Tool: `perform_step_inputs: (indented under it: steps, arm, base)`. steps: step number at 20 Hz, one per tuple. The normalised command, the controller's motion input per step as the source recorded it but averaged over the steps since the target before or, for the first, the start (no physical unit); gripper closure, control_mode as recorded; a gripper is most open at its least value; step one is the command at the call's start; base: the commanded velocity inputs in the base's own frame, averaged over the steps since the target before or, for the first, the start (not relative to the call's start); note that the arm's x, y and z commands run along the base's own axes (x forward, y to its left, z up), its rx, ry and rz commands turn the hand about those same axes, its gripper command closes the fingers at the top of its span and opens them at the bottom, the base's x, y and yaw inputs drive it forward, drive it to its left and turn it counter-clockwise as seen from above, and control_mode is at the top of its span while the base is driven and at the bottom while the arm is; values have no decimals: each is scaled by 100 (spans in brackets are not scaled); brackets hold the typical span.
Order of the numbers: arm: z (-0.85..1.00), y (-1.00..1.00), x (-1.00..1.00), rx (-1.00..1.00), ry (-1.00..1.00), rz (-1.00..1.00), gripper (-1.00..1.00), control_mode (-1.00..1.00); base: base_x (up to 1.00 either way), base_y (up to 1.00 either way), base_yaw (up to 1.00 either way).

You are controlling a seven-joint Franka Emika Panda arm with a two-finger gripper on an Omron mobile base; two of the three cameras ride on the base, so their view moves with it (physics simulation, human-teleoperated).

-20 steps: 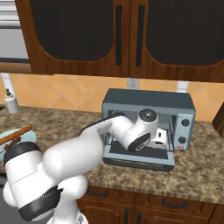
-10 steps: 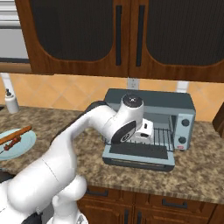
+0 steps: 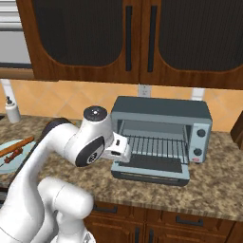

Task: Pick up the kebab skewer and baguette bread, and place them inside the toaster oven. Close the toaster oven door and start by setting the timer.

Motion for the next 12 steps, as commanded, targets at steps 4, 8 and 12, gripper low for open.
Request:
perform_step_inputs:
  steps: [4,8,12]
  arm:
    - [21,100,-39,0,0,0,-100,-100]
    - [18,100,-21,0,0,0,-100,-100]
    - [12,99,2,0,1,-4,-100,-100]
  base:
    - [0,0,0]
    - [0,0,0]
    - [0,0,0]
